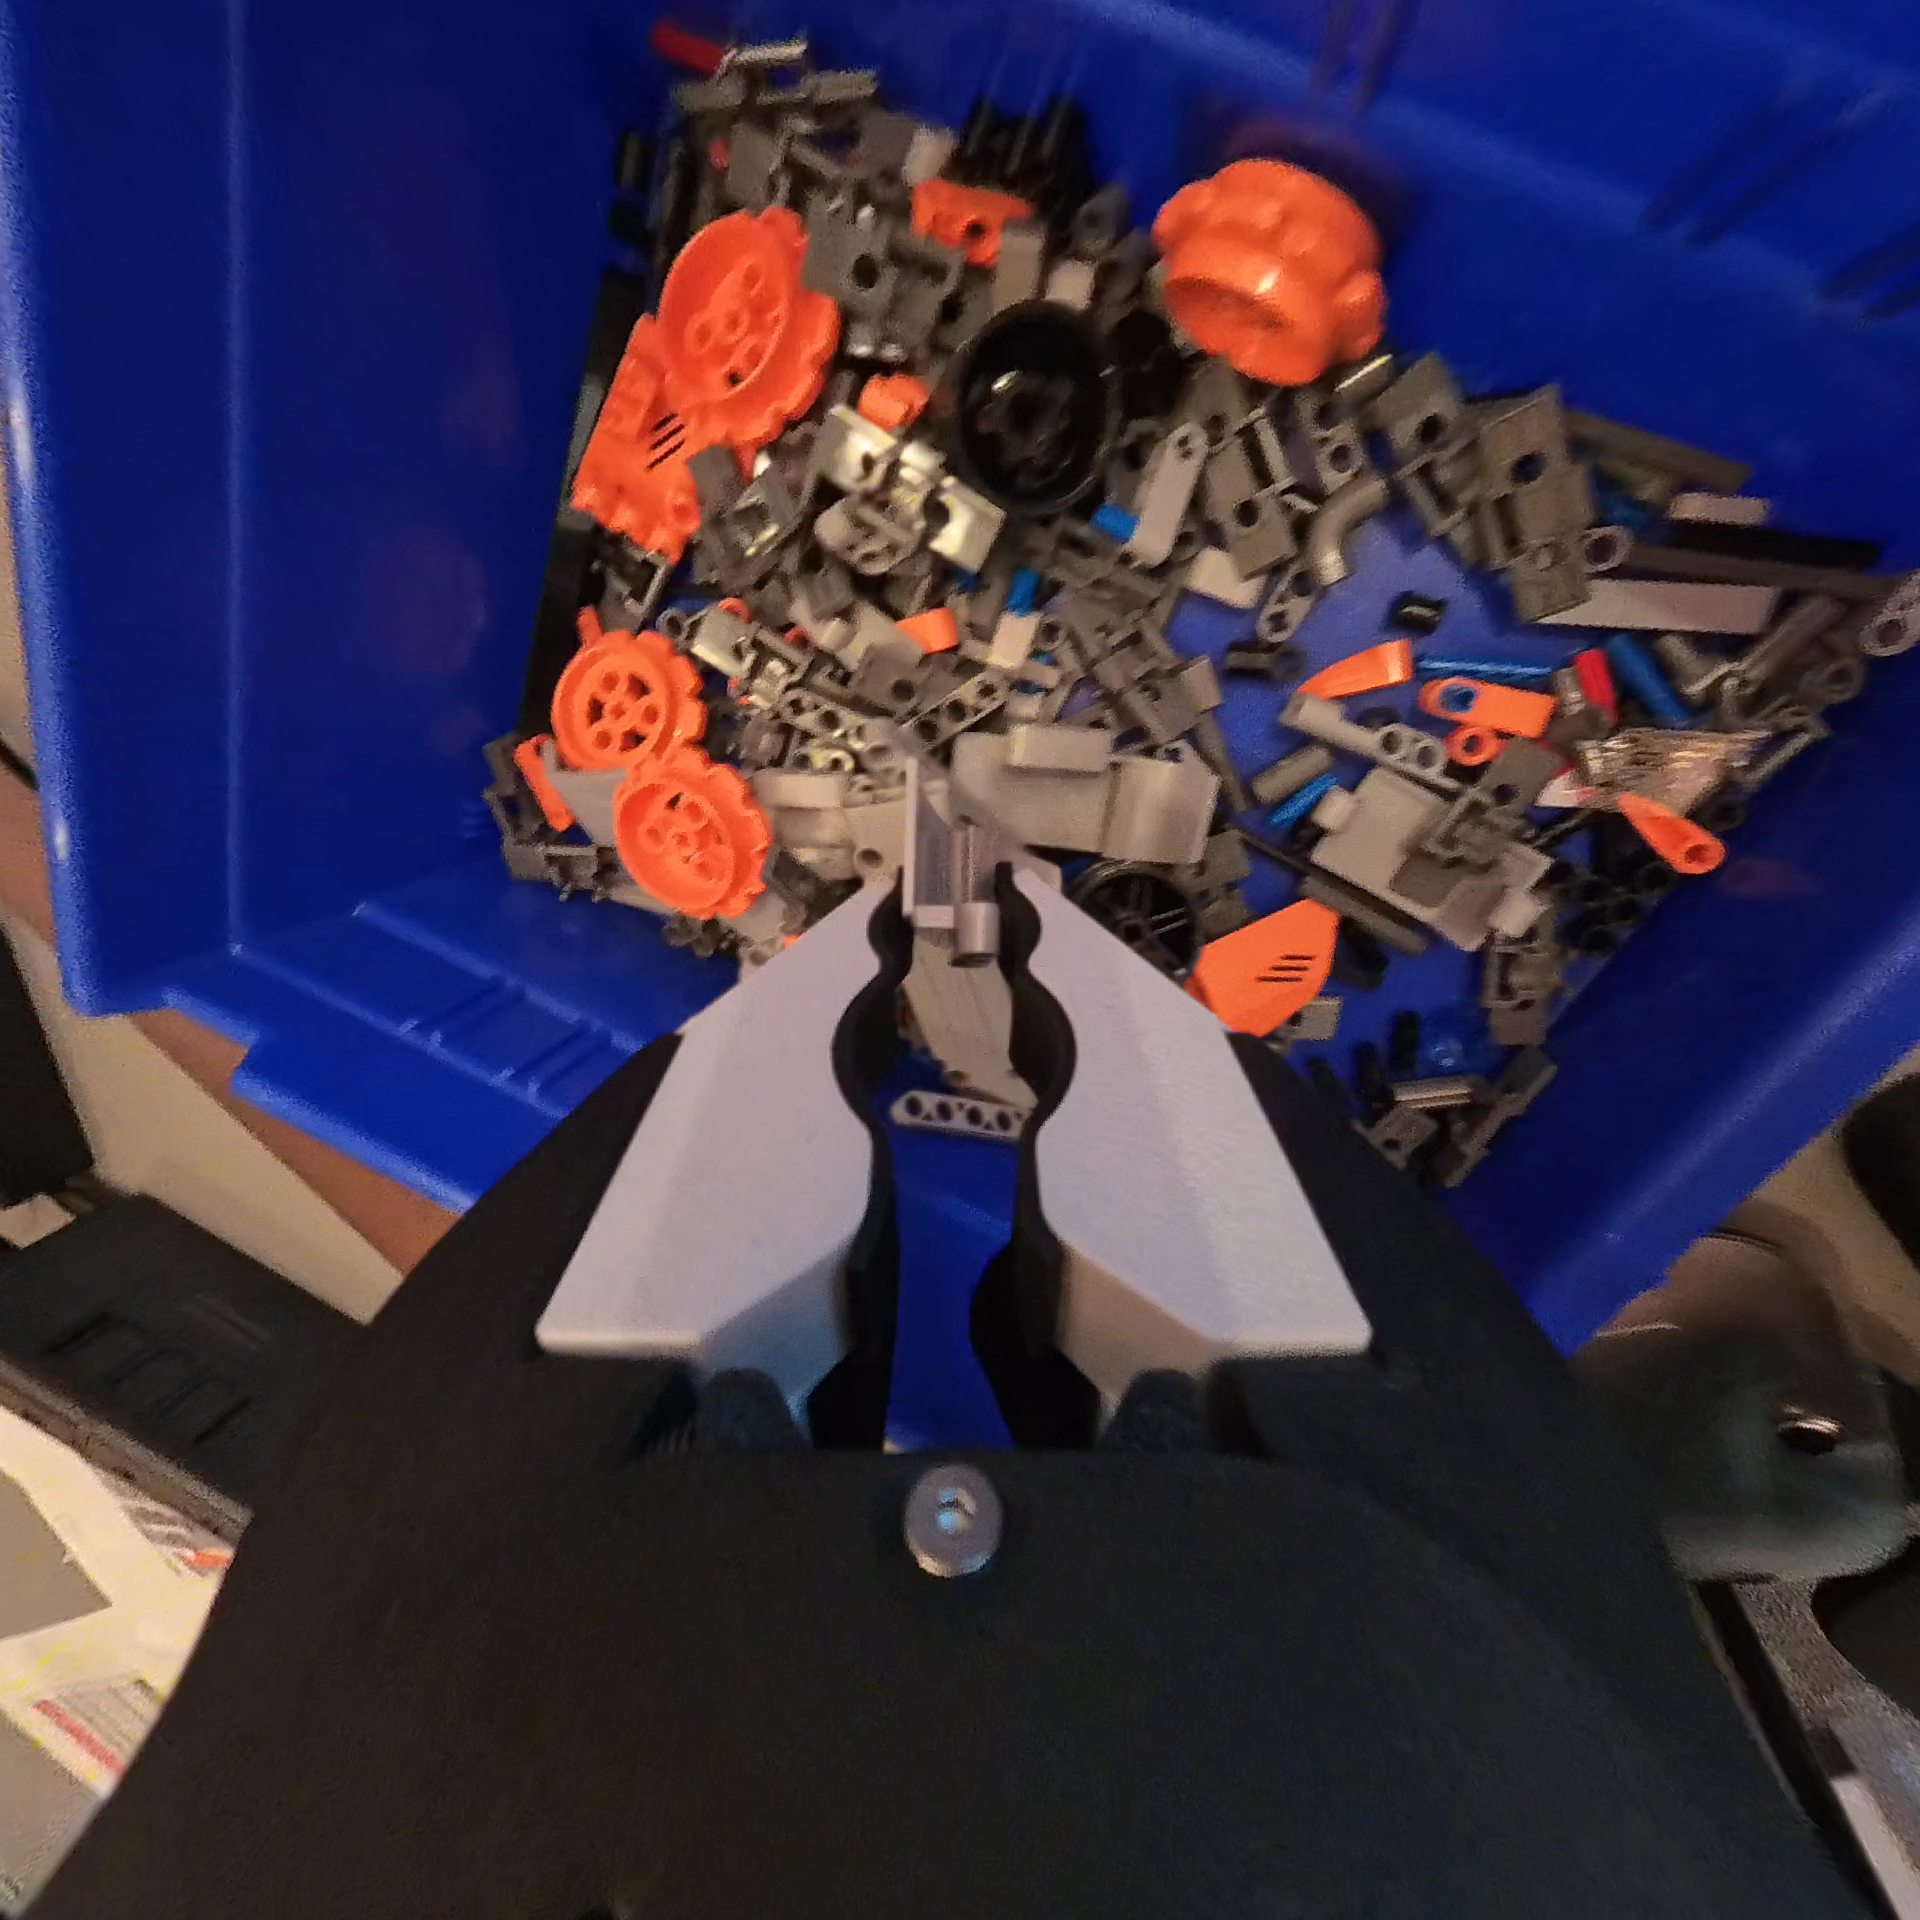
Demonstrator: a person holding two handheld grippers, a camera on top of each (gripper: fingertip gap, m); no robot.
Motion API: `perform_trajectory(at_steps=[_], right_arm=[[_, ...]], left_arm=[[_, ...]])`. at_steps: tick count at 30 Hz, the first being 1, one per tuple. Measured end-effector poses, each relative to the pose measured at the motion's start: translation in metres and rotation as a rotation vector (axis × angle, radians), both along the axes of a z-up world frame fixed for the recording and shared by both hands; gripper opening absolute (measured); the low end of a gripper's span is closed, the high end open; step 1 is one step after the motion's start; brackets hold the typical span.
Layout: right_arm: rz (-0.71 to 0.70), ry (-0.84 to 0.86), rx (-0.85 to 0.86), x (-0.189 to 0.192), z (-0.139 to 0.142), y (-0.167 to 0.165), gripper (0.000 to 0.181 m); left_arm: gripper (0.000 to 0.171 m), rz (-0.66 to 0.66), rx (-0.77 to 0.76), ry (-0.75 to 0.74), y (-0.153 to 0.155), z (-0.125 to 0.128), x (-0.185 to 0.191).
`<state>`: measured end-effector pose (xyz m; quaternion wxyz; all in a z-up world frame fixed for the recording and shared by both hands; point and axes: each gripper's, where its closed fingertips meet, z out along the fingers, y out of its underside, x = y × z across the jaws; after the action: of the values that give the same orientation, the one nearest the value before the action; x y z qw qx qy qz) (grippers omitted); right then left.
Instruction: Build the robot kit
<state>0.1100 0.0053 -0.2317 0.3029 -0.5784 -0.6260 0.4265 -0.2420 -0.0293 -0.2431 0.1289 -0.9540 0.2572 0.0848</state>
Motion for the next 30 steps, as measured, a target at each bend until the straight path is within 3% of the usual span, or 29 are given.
perform_trajectory(at_steps=[3,11,14,16,21,24,30], right_arm=[[-0.001,-0.003,-0.004,0.000,-0.001,0.001,0.013],[-0.004,-0.009,-0.002,0.000,-0.003,0.002,0.013],[-0.005,-0.009,0.000,0.001,-0.003,0.002,0.013],[-0.007,-0.007,-0.002,0.001,-0.003,0.002,0.013],[-0.011,-0.007,-0.005,0.001,-0.003,0.003,0.013],[-0.011,-0.008,-0.003,0.001,-0.003,0.004,0.013],[-0.010,-0.005,-0.004,0.002,-0.003,0.004,0.013]], left_arm=[[0.015,0.037,-0.001,-0.024,0.000,-0.002,-0.011],[0.046,0.065,-0.001,-0.022,0.001,0.003,-0.020],[0.053,0.042,0.028,-0.096,0.004,0.014,-0.013],[0.055,0.025,0.069,-0.035,0.006,0.024,-0.017],[0.049,-0.154,0.126,-0.120,0.005,0.040,0.034],[0.048,-0.289,0.025,-0.178,-0.011,0.026,0.073],[0.048,-0.362,-0.160,-0.161,-0.031,-0.027,0.098]])
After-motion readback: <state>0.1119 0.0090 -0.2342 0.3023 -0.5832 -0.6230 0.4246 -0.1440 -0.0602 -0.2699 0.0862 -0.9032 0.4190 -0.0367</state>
